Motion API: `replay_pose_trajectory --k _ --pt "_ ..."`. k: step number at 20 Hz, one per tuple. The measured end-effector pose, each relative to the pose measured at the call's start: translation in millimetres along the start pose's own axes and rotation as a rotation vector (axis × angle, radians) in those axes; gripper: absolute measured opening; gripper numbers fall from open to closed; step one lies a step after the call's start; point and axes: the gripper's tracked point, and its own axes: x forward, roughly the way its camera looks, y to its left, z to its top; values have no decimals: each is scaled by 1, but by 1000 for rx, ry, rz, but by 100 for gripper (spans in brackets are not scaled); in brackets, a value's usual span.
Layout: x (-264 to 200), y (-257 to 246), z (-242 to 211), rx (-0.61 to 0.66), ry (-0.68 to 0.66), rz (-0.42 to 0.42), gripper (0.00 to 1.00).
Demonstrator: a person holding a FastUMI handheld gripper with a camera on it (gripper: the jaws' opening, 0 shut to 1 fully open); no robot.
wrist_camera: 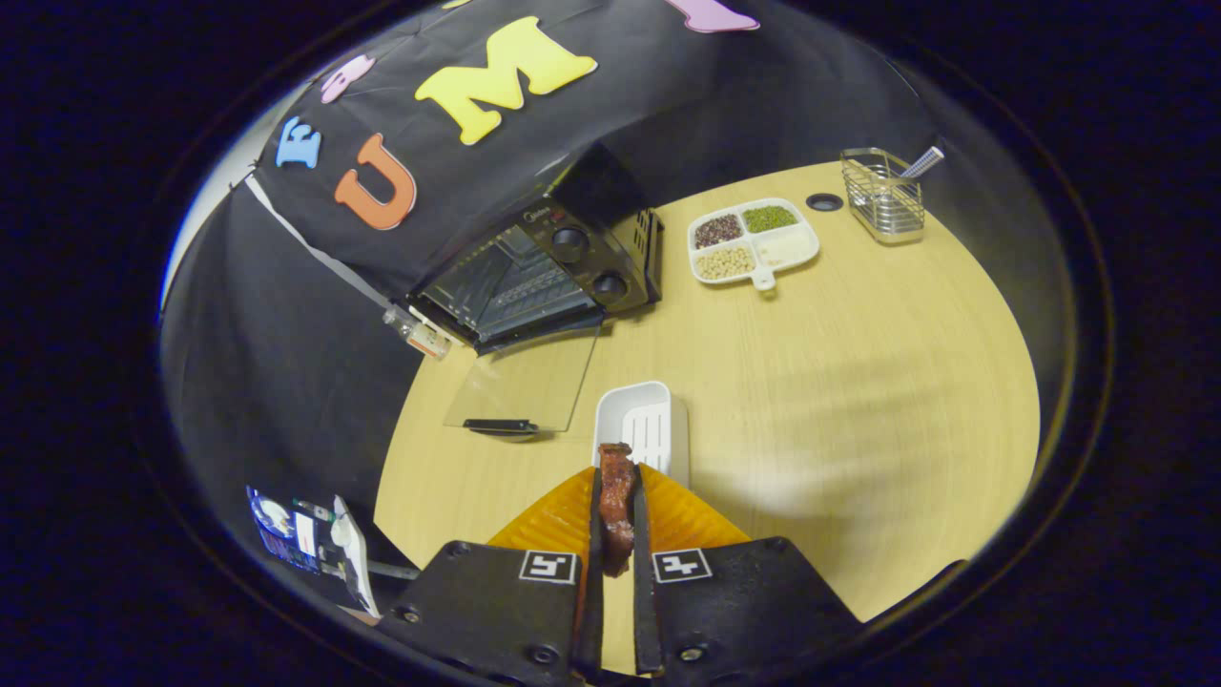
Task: Open the toaster oven, put the food inside, and close the toaster oven door.
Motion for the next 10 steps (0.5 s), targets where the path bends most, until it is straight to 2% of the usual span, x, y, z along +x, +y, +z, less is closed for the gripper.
replay_pose_trajectory --k 4,7,10 --pt "13 48 11 49 -65 46 16" --pt "34 76 20 85 -127 45 16" --pt "63 107 34 203 -195 90 16"
